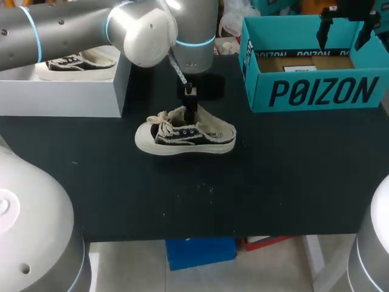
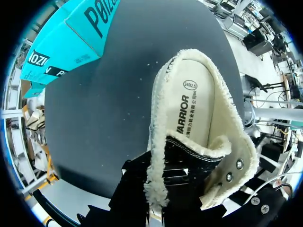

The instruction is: Take the shoe out of the shoebox, open the shoe tongue, remove and reinsert the insole, then place the shoe into the shoebox

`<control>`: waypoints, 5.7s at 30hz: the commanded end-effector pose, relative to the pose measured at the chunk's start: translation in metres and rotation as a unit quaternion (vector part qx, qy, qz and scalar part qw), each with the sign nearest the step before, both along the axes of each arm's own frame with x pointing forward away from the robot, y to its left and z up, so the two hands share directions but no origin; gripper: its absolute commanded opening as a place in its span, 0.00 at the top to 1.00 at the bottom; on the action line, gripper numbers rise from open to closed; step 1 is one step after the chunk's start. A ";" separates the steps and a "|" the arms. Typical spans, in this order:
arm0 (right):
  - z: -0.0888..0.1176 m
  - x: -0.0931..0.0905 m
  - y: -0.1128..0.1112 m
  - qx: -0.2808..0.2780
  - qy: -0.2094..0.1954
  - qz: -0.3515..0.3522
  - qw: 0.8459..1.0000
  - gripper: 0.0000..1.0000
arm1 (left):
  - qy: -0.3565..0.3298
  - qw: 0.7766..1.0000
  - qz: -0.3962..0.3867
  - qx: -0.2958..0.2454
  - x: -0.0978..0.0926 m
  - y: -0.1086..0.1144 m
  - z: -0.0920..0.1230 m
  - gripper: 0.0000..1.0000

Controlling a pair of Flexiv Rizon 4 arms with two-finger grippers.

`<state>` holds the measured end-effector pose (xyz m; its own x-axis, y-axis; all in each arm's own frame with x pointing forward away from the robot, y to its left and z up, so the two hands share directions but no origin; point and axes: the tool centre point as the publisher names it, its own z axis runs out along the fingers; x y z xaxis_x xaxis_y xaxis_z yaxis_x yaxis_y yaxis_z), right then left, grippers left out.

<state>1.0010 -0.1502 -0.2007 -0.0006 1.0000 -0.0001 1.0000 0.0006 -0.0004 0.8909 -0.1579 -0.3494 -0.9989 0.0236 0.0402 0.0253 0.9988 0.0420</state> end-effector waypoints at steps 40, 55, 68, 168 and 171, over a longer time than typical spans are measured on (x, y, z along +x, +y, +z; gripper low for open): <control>0.000 0.000 0.000 0.000 0.000 0.000 1.000 0.00 | -0.080 0.964 -0.068 -0.243 -0.055 0.112 0.101 0.00; 0.000 0.000 0.000 0.000 0.000 0.000 1.000 0.00 | -0.080 0.964 -0.068 -0.243 -0.055 0.112 0.101 0.00; 0.033 -0.106 0.036 0.041 -0.028 0.509 0.859 0.00 | -0.080 0.964 -0.068 -0.243 -0.055 0.112 0.101 0.00; -0.150 -0.162 0.263 0.259 -0.356 0.650 0.619 0.00 | -0.080 0.964 -0.068 -0.243 -0.055 0.112 0.101 0.00; -0.157 -0.162 0.268 0.267 -0.360 0.645 0.618 0.00 | -0.080 0.964 -0.068 -0.243 -0.055 0.112 0.101 0.00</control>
<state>0.8343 0.1068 -0.3438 -0.9908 0.0196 -0.1335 -0.0924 0.6231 0.7767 0.8363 -0.0466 -0.2468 -0.9785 0.1308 -0.1593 0.1864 0.8914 -0.4130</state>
